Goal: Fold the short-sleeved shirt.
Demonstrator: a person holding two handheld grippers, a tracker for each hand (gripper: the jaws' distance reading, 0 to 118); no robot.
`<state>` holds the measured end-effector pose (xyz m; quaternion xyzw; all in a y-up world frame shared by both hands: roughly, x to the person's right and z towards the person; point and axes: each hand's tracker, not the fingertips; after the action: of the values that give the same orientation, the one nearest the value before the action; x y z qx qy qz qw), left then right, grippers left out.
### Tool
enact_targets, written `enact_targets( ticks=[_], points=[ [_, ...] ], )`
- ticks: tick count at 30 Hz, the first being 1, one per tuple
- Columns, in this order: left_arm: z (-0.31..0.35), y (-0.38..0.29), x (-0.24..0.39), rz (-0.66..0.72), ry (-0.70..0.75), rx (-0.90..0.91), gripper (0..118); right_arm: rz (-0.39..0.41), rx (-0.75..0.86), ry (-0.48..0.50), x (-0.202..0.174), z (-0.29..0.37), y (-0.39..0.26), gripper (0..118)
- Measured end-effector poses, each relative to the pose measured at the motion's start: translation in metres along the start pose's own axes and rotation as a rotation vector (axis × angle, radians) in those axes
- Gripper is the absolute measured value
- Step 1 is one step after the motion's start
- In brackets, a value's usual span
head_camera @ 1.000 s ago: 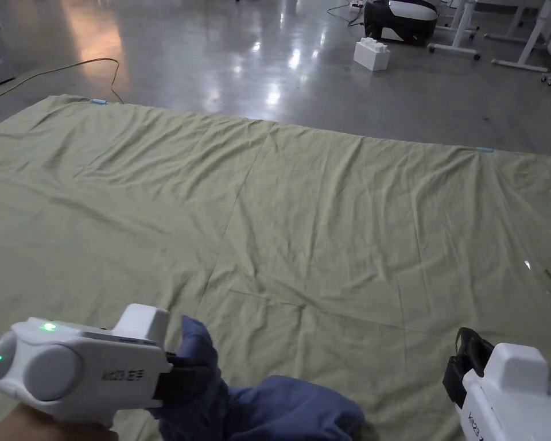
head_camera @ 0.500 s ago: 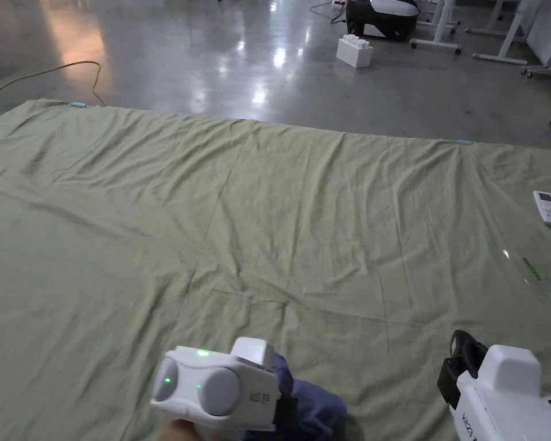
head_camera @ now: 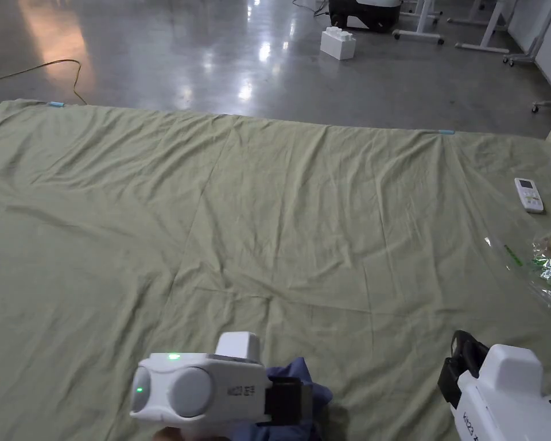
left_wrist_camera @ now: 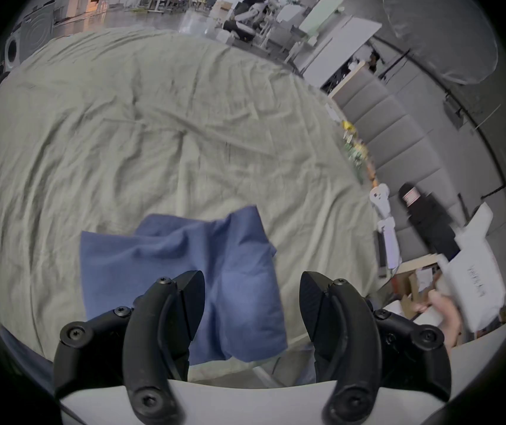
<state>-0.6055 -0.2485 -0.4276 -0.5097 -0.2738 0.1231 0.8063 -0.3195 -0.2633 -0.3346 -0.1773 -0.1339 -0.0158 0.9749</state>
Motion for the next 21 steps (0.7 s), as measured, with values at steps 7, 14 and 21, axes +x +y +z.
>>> enact_targets(
  ticks=[7, 14, 21],
  points=[
    [0.007, 0.006, -0.021, 0.065, 0.039, 0.049, 19, -0.012, -0.007, 0.005, 0.000, -0.001, -0.002, 0],
    [-0.041, -0.012, -0.018, 0.069, 0.103, -0.059, 14, -0.012, -0.013, 0.005, 0.001, -0.002, -0.004, 0],
    [-0.051, -0.030, 0.009, -0.018, -0.007, -0.054, 12, -0.011, -0.021, -0.006, 0.007, -0.001, -0.006, 0]
  ],
)
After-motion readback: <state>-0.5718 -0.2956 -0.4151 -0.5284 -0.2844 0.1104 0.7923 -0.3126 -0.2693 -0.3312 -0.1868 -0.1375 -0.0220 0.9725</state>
